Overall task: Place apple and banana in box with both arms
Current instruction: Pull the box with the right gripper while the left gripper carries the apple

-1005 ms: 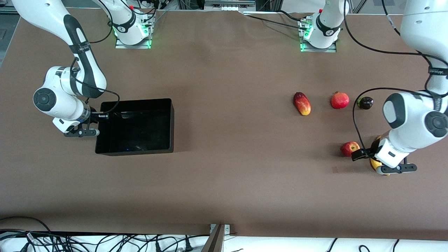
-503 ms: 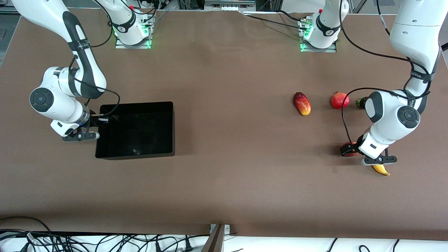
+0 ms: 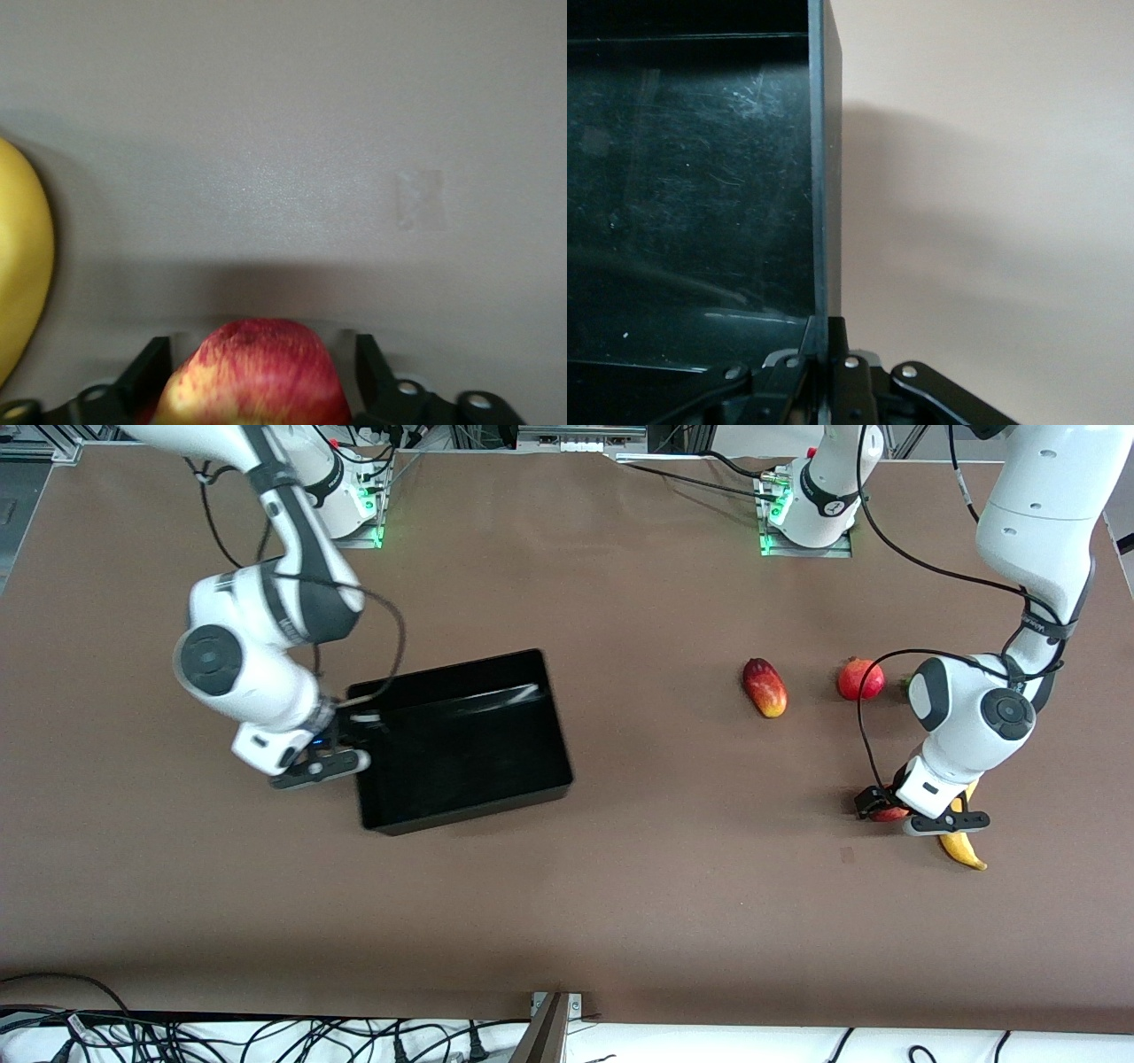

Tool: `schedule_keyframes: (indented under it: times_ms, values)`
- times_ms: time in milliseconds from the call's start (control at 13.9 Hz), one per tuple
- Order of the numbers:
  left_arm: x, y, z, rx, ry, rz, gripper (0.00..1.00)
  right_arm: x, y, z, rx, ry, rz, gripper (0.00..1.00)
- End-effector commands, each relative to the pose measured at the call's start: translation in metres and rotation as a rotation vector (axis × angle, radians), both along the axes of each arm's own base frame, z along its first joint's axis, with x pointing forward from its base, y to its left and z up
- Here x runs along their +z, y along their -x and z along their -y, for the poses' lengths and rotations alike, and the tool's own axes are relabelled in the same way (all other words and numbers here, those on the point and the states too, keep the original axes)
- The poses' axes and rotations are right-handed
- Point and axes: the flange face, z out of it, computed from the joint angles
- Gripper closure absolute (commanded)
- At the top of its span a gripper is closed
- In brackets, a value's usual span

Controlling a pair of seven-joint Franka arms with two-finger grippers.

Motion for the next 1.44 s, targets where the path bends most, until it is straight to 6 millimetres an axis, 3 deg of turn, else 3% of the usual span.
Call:
schedule_keyframes:
  times_ms: [0, 287, 359, 503, 718, 790, 933, 1005, 1149, 1292, 1364]
  values:
    - [-0.002, 0.002, -0.001, 0.001, -0.008, 0.010, 1.00, -0.011, 0.021, -0.087, -0.107, 0.002, -0.030, 1.00]
    - [0.011, 0.003, 0.001, -0.002, -0.011, 0.004, 1.00, -0.041, 0.043, -0.206, -0.225, 0.010, -0.024, 1.00]
    - [0.025, 0.004, 0.002, 0.002, -0.012, -0.012, 1.00, -0.047, 0.050, -0.231, -0.241, -0.007, -0.029, 1.00]
    - [0.081, 0.004, 0.023, 0.065, -0.005, -0.078, 1.00, -0.058, 0.058, -0.262, -0.258, -0.043, -0.015, 1.00]
    - [0.177, 0.013, 0.084, 0.128, -0.002, -0.151, 1.00, -0.077, 0.071, -0.289, -0.268, -0.088, 0.034, 1.00]
    - [0.198, 0.016, 0.112, 0.148, -0.001, -0.166, 1.00, -0.084, 0.076, -0.294, -0.265, -0.086, 0.032, 1.00]
    - [0.216, 0.022, 0.173, 0.188, 0.001, -0.199, 1.00, -0.096, 0.079, -0.296, -0.255, -0.072, 0.026, 0.95]
    - [0.218, 0.025, 0.197, 0.209, 0.009, -0.196, 1.00, -0.099, 0.079, -0.295, -0.251, -0.068, 0.024, 0.70]
    - [0.214, 0.033, 0.233, 0.226, 0.020, -0.202, 1.00, -0.098, 0.076, -0.292, -0.242, -0.065, 0.032, 0.00]
    - [0.199, 0.043, 0.265, 0.215, 0.060, -0.248, 1.00, -0.089, 0.068, -0.285, -0.248, -0.069, 0.039, 0.00]
    - [0.190, 0.047, 0.279, 0.200, 0.061, -0.266, 1.00, -0.073, 0.059, -0.277, -0.249, -0.084, 0.050, 0.00]
